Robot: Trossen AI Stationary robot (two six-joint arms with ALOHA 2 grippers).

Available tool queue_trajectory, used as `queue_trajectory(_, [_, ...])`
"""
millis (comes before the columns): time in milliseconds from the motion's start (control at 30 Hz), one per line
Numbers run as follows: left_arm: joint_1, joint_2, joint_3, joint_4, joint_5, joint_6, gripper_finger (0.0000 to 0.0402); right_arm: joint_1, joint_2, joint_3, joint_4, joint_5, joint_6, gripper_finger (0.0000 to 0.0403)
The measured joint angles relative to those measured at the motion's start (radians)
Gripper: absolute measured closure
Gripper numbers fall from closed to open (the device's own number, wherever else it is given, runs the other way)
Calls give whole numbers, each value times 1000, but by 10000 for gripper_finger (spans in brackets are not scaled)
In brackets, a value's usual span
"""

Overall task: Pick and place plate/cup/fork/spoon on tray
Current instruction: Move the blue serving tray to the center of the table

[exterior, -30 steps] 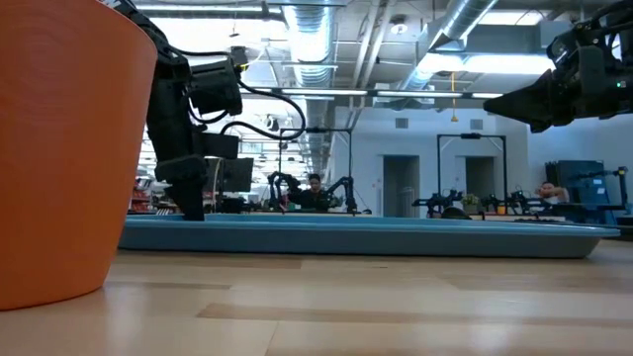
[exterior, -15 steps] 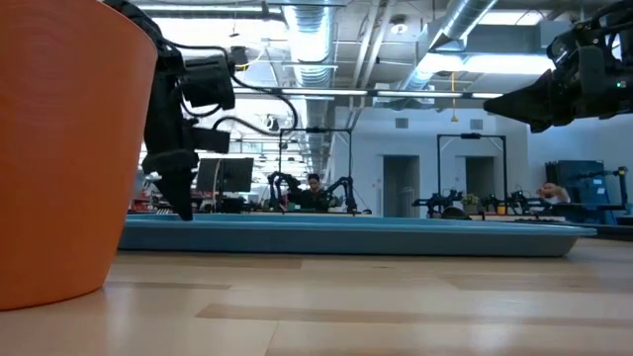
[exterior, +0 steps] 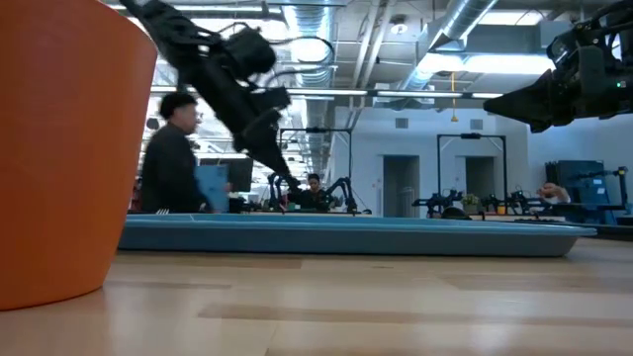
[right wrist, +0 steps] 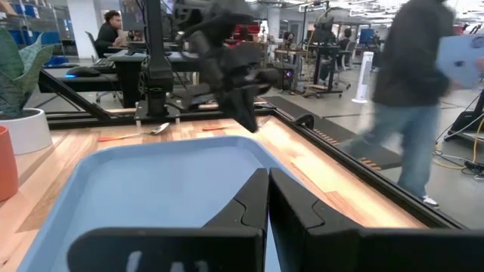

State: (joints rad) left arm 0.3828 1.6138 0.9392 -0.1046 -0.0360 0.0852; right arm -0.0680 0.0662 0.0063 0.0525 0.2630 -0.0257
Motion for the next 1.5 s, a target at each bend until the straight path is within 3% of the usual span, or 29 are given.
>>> queue_trajectory(133, [-11, 70, 82, -12, 54, 29, 402, 0, 0, 0, 0, 0, 0, 365])
queue_trajectory(400, [-13, 21, -1, 53, 102, 16, 402, 0, 0, 0, 0, -1, 0, 365])
queue_trajectory(667, [40, -131, -189, 117, 97, -2, 402, 0, 0, 0, 5, 0, -3, 365])
queue_trajectory(833, [92, -243, -350, 263, 154, -65, 402, 0, -2, 0, 121, 1, -47, 365])
queue_trajectory(1000, [105, -327, -423, 270, 169, -70, 401, -19, 13, 12, 221, 1, 4, 367])
queue_trajectory(1200, [104, -357, -438, 273, 171, -87, 402, -92, 189, 80, 6, 22, 157, 393])
queue_trajectory(1500, [104, -350, -438, 302, 189, -87, 402, -153, 612, 235, -170, -36, 291, 398])
